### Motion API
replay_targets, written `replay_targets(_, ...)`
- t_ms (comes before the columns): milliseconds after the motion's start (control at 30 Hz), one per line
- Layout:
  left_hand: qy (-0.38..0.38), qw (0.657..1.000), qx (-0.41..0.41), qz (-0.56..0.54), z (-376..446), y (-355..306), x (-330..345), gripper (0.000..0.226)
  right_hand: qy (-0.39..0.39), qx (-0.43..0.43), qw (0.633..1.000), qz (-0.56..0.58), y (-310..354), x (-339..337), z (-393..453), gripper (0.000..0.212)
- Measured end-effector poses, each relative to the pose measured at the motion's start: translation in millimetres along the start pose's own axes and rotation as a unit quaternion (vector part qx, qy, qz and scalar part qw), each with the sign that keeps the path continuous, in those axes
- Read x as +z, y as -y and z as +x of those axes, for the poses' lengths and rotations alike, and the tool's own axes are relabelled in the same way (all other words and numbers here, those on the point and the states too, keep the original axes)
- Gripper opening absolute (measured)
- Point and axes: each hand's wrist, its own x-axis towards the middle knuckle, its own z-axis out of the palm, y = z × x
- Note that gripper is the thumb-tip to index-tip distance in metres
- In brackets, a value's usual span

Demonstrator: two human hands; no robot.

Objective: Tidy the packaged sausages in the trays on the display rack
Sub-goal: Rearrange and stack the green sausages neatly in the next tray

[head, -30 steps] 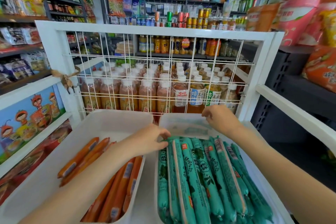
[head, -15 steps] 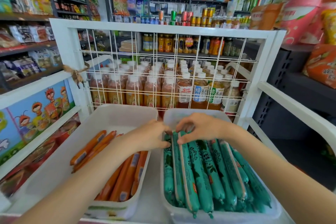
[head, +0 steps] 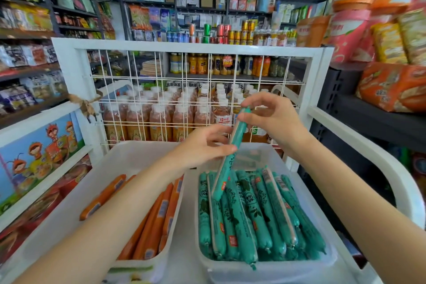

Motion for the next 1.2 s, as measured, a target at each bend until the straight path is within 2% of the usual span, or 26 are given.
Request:
replay_targets(133, -0.007, 0.994, 0.073, 0.076, -0.2, -3.7, -1.7, 0.041, 0.021, -0.022, 0.999, 0.018, 6.7, -2.7, -5.1, 0.014)
replay_targets(200, -0.030, 0.990, 0.089, 0.106, -1.7, -3.3, -4.5, 0.045, 0.047, 0.006, 0.994, 0.101, 8.9, -6.3, -6.0, 0.008)
replay_targets(300, -0.070, 0.978, 0.118, 0.155, -6.5, -3.9, -7.2, 0.050, 0.081, 0.049, 0.976, 0.196, 10.8, -11.5, -5.0, 0.019)
replay_targets(467, -0.131, 0.937, 0.162, 0.282, -9.7, -2.2, -8.4, 0.050, 0.114, 0.076, 0.971, 0.197, 10.1, -11.3, -3.3, 0.015)
replay_targets(633, -0.140, 0.928, 0.163, 0.304, -8.2, 2.1, -9.6, 0.051, 0.106, 0.104, 0.961, 0.234, 8.4, -10.4, -4.1, 0.014)
replay_targets(833, -0.128, 0.934, 0.159, 0.292, -4.0, 2.0, -6.8, 0.051, 0.084, 0.101, 0.961, 0.245, 4.8, -11.8, -3.9, 0.014)
replay_targets(900, -0.124, 0.951, 0.135, 0.249, -0.7, -2.4, -7.5, 0.048, 0.052, 0.100, 0.961, 0.253, 2.9, -12.1, -4.5, 0.016)
replay_targets(933, -0.131, 0.964, 0.109, 0.204, 2.0, -5.0, -9.6, 0.044, 0.042, 0.090, 0.972, 0.213, 1.8, -12.1, -5.5, 0.019)
replay_targets(1000, -0.170, 0.982, 0.049, 0.060, 8.8, -8.5, -17.1, 0.034, 0.073, 0.037, 0.997, -0.004, 0.5, -11.1, -10.3, 0.031)
replay_targets(1033, -0.190, 0.981, 0.017, -0.029, 11.9, -9.0, -21.1, 0.029, 0.120, 0.014, 0.989, -0.091, -0.7, -8.4, -13.8, 0.041)
replay_targets(1100, -0.217, 0.960, -0.044, -0.170, 18.0, -7.8, -27.7, 0.023, 0.211, 0.001, 0.966, -0.148, -4.3, -0.3, -21.3, 0.060)
replay_targets(1133, -0.222, 0.950, -0.062, -0.212, 19.6, -7.0, -29.4, 0.021, 0.235, -0.004, 0.960, -0.151, -6.3, 4.4, -24.9, 0.066)
replay_targets(1200, -0.223, 0.936, -0.079, -0.259, 21.8, -5.7, -30.9, 0.018, 0.229, -0.037, 0.957, -0.174, -9.0, 11.9, -29.1, 0.067)
